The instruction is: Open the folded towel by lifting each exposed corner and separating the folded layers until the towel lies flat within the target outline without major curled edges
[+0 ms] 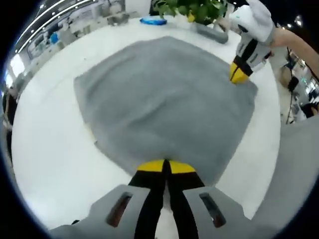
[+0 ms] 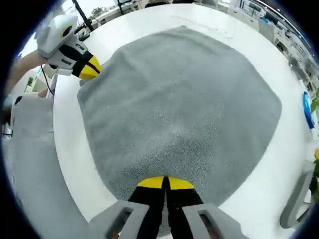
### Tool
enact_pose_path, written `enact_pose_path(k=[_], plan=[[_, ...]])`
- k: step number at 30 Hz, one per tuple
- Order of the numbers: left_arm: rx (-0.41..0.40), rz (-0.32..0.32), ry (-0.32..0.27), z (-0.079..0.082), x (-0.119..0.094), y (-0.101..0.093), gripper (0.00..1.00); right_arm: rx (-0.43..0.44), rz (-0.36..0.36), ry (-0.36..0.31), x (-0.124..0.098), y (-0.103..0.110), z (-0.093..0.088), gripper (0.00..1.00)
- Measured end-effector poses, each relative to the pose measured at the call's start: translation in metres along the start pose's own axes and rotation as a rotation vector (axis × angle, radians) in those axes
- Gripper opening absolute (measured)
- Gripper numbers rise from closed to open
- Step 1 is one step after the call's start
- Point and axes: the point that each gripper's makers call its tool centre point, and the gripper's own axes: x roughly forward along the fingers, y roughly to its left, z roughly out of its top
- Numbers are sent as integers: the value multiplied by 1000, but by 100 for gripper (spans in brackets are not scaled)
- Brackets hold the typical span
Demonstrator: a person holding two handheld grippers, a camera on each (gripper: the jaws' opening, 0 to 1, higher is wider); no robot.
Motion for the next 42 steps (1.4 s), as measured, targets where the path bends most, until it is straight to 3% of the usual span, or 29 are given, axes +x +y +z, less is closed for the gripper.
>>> enact_pose_path(k=[4,7,9,13,16,19,21,22,23,24,26,27,28,33,36,39,42], plan=[[44,-11,6,1,0,-1,2,-63,33,-49,-1,2,-1,0],[53,-14,7,0,0,-1,2,-31,38,-64,-2,3,-2,0],[47,-2,4,1,0,-1,1,-73,13,-68,-2,5,-1,0],[-35,56,-45,0,-1,0,1,-48,-69,-129,-3,8,3,0],[-131,57,-77,-4,-5,-1,0,45,-82,-214,-3,10,5,0],[-156,45,-98,-11,-16,-2,0,131,-54,-294,-10,15,7,0],[-227,42,-166,-11,-28,-2,0,181,-21,-381,-22,25,20,0],[-254,38,-212,-9,-35,-2,0,169,-12,-413,-25,28,26,0],[-303,47,-273,-8,-44,0,0,166,-11,-504,-36,34,41,0],[-350,64,-297,-11,-50,3,0,159,-1,-566,-44,42,52,0],[-415,78,-351,-15,-61,7,1,142,5,-630,-52,51,65,0],[-462,91,-423,-16,-71,10,2,95,13,-712,-62,67,84,2],[-479,98,-453,-17,-76,11,3,90,14,-731,-64,72,89,4],[-560,174,-553,-30,-94,18,8,5,31,-773,-63,102,114,16],[-587,200,-575,-37,-96,20,10,-106,2,-775,-58,122,126,21],[-609,212,-577,-43,-95,21,10,-156,2,-772,-50,137,135,22],[-614,233,-580,-47,-95,24,10,-263,-22,-747,-40,154,141,22]])
